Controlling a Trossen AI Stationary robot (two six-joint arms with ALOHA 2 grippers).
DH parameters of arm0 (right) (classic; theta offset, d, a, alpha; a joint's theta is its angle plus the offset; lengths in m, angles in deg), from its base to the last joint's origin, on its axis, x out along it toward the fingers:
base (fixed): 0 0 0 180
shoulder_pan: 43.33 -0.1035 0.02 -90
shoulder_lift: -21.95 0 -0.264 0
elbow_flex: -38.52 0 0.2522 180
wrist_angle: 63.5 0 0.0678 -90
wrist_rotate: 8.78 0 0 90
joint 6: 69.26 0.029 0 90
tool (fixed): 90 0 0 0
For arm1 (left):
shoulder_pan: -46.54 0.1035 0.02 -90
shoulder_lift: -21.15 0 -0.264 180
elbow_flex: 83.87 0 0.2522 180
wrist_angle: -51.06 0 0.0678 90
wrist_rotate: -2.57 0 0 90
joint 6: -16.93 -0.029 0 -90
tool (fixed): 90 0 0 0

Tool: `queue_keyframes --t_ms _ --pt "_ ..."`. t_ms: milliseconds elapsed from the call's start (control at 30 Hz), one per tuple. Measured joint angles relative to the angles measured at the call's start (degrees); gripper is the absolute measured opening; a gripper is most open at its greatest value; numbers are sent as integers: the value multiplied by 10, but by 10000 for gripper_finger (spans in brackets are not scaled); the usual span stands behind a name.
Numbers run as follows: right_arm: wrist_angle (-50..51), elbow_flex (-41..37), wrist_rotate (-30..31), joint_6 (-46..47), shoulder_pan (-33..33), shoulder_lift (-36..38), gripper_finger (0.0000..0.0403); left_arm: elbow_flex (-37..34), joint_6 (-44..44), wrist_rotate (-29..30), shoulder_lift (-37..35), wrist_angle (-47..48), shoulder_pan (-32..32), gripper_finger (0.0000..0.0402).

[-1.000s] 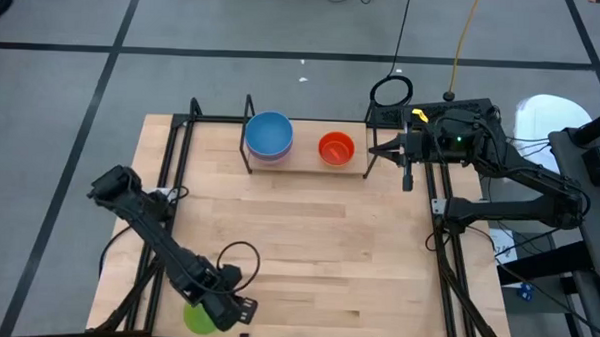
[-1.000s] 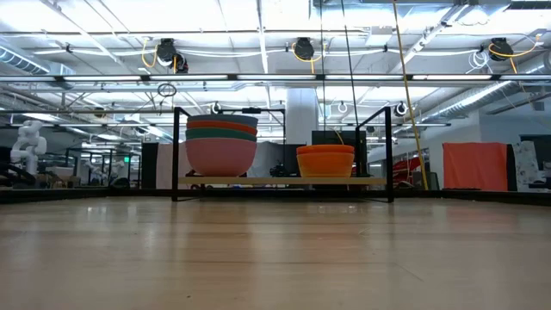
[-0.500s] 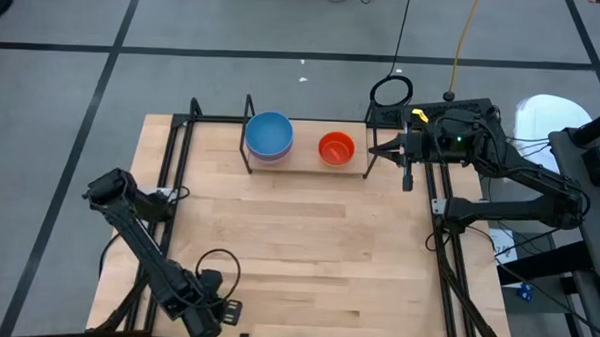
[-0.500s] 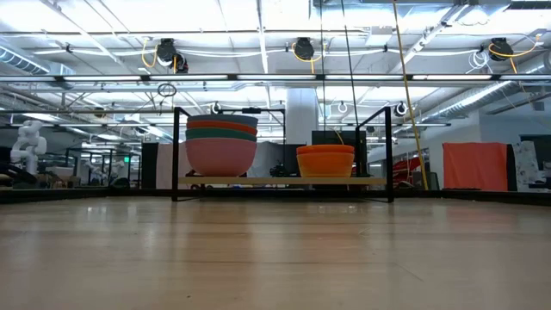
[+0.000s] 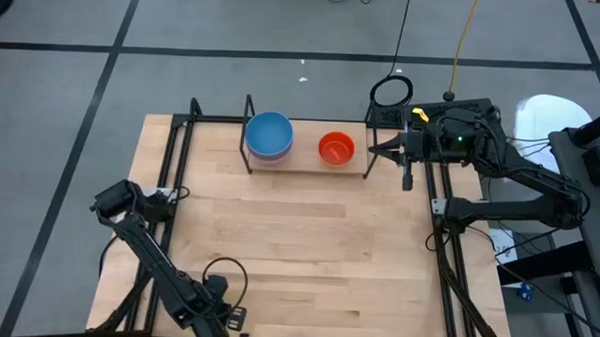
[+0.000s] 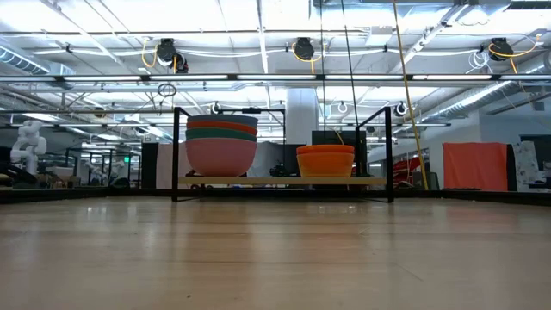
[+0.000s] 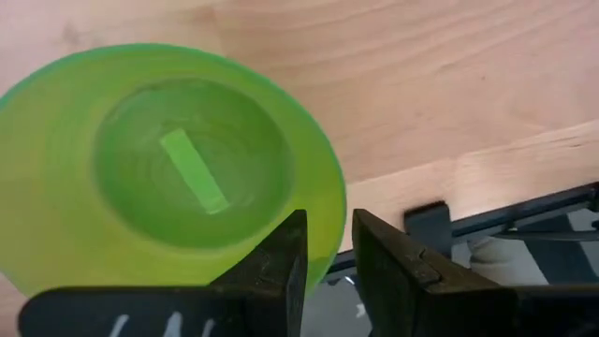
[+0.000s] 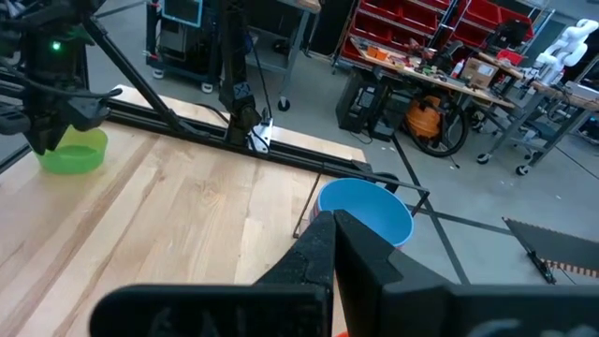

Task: Place and stack bowls onto a shelf
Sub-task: Stack the green bowl on top of the orange bowl on the shelf

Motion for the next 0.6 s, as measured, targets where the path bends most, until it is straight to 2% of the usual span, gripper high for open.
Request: queue_keyframes --t_ms 333,600 --pt "1 0 0 -2 0 0 0 0 -4 1 37 -22 0 93" --pt "2 0 0 -11 0 0 0 0 -65 1 56 -39 1 92"
